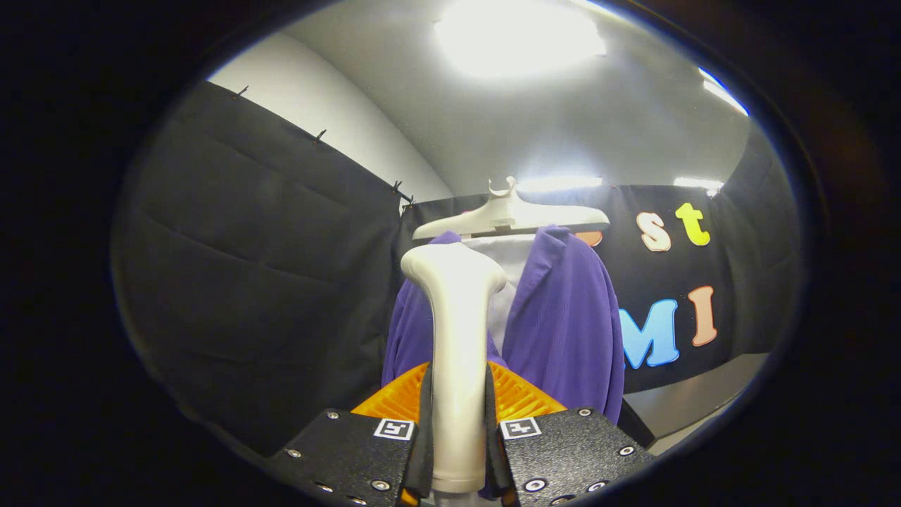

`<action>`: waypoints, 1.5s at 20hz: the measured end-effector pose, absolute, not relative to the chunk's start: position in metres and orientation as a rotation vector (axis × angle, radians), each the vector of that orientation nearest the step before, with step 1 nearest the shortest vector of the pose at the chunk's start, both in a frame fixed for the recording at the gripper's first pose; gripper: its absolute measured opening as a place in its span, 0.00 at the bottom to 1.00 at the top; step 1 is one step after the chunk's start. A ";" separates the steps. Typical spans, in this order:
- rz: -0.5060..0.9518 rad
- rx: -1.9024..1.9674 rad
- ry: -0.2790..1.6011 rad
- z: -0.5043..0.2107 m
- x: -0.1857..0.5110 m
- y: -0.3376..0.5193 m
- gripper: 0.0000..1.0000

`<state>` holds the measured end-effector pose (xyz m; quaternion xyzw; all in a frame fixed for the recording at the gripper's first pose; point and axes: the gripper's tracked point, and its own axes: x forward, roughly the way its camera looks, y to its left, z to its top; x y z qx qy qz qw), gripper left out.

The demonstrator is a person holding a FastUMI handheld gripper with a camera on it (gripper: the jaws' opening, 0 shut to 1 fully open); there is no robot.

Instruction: Iron the clothes twice with a garment steamer, once on the left side and once on the right side.

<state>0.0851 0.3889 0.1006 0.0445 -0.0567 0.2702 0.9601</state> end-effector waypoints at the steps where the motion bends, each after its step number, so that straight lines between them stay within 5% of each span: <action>1: 0.551 0.099 -0.119 0.106 0.091 0.396 0.30; 10: 0.525 0.077 -0.013 0.072 0.143 0.440 0.30; 30: 0.581 -0.006 0.277 -0.119 0.054 0.416 0.30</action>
